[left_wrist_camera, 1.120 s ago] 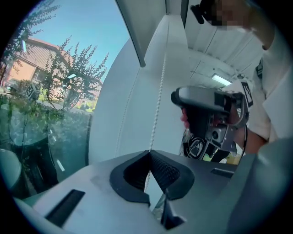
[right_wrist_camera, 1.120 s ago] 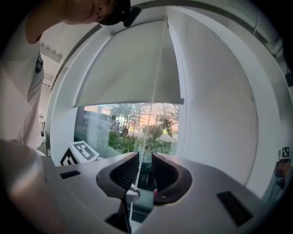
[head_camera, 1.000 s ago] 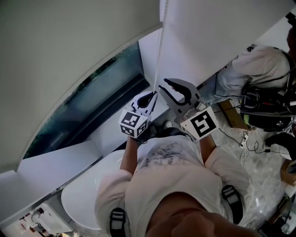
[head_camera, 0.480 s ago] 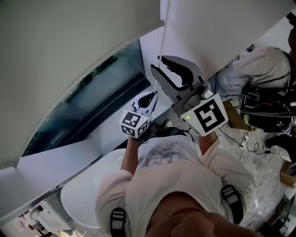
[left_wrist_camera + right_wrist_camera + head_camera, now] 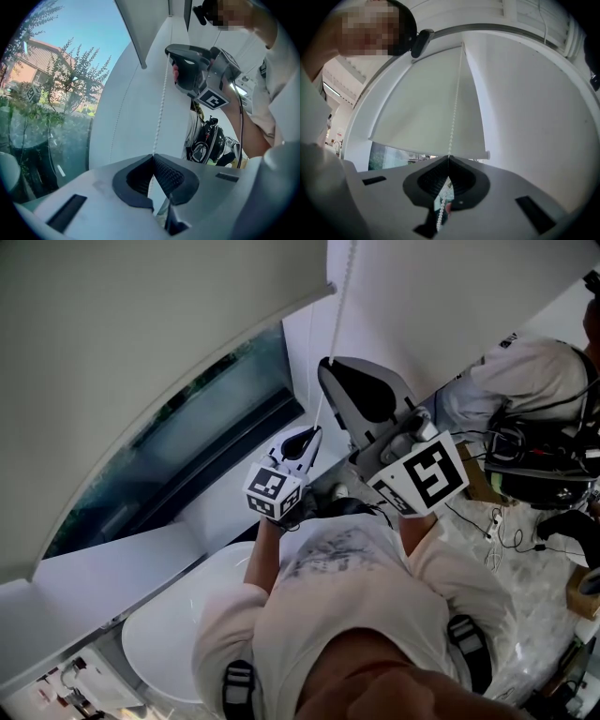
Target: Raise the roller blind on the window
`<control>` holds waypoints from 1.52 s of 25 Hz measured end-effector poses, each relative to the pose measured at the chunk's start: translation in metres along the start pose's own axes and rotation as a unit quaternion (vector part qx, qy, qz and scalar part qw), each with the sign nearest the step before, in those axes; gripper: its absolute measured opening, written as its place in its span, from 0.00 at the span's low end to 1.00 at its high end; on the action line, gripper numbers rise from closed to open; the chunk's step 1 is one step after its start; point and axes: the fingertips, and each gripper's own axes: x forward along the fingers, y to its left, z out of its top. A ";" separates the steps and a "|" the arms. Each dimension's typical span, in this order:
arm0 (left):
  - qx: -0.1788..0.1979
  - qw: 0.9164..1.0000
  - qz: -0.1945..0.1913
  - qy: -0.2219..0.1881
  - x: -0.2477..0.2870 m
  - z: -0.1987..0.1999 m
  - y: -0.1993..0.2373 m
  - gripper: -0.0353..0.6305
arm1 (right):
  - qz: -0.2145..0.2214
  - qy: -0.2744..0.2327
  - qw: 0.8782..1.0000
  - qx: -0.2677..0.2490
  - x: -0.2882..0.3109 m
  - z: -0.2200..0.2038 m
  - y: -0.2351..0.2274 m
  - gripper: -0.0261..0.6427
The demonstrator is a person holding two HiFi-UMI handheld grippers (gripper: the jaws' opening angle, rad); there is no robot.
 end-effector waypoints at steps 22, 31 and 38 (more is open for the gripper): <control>-0.054 0.997 -0.008 0.062 -0.004 -0.090 0.006 0.07 | -0.010 0.062 0.998 0.031 -0.009 -0.085 0.014 0.13; -0.086 0.992 -0.009 0.095 -0.006 -0.138 0.010 0.07 | -0.008 0.106 0.993 0.047 -0.019 -0.132 0.021 0.13; -0.092 0.990 -0.008 0.108 -0.005 -0.162 0.013 0.07 | -0.008 0.122 0.991 0.052 -0.025 -0.154 0.027 0.13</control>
